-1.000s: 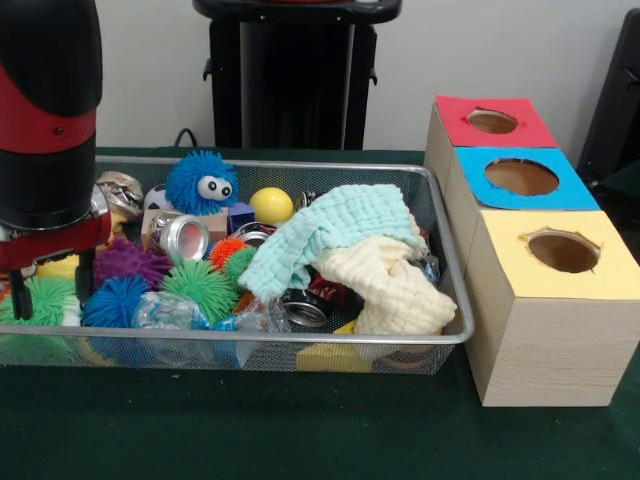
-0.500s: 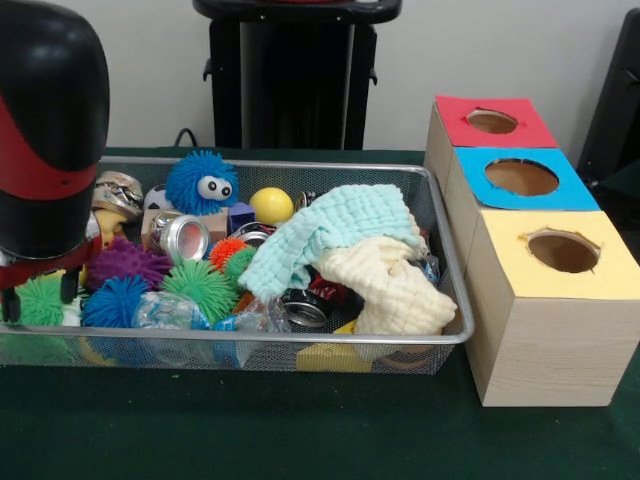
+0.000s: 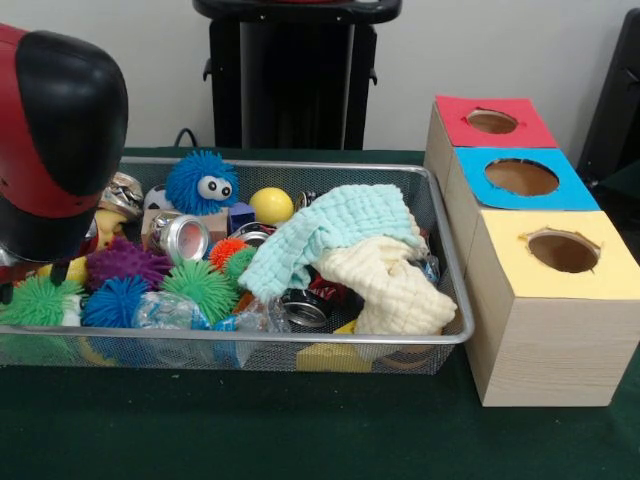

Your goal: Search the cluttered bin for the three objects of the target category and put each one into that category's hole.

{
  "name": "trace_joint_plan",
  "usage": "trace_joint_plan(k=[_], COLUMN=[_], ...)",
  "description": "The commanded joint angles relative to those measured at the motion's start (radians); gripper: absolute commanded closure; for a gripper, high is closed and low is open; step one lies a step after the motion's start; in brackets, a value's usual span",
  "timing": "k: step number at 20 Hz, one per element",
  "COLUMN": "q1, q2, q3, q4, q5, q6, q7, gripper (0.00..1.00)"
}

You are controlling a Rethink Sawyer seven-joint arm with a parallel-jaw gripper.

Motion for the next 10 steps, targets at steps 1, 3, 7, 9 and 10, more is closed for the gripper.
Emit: trace_joint_plan(k=[1,3,7,9,10], q1=[-0.067,-0.094,-0.148,-0.180,-0.184], q2=[0.052,0.060,0.072,0.071,0.077], q3=[0.021,0.037,0.075,0.099,0.099], q4=[0.033,0.057,0.110,0.145,0.141], q5=[0.044,0.073,0.131,0.161,0.158], q6=[0.012,-0.022,-0.106,-0.150,-0.154], q7=[-0.291,-0.290,-0.285,-0.291,-0.301], gripper=[0.00,0.00,0.00,0.00,0.00])
